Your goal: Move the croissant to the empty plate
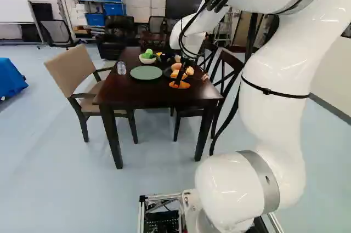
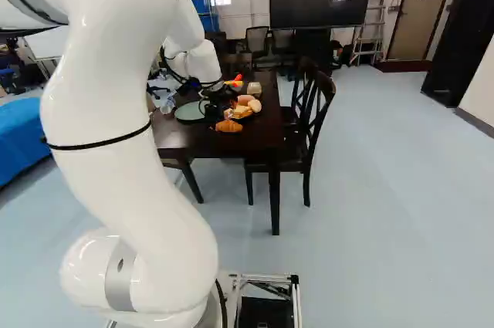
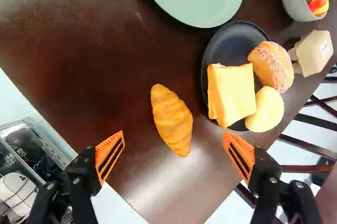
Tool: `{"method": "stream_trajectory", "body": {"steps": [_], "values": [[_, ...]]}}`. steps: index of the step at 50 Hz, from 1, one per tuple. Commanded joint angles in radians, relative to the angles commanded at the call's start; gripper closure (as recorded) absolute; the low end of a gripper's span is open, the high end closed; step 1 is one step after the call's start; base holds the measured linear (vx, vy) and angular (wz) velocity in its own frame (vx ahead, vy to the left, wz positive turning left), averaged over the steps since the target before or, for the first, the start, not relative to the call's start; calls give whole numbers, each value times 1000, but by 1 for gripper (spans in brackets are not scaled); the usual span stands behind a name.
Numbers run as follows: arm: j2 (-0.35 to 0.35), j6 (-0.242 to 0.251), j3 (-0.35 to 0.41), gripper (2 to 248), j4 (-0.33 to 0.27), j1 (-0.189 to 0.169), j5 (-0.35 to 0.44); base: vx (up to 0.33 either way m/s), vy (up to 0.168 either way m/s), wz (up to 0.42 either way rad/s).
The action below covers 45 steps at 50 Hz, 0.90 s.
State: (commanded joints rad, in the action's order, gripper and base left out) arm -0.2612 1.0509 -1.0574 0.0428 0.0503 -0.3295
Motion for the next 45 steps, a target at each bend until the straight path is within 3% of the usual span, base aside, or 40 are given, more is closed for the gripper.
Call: {"method": "stream_trajectory", "body": {"steps": [45], "values": [[-44, 0, -54, 3, 17, -7, -102, 0, 0, 0]]}}
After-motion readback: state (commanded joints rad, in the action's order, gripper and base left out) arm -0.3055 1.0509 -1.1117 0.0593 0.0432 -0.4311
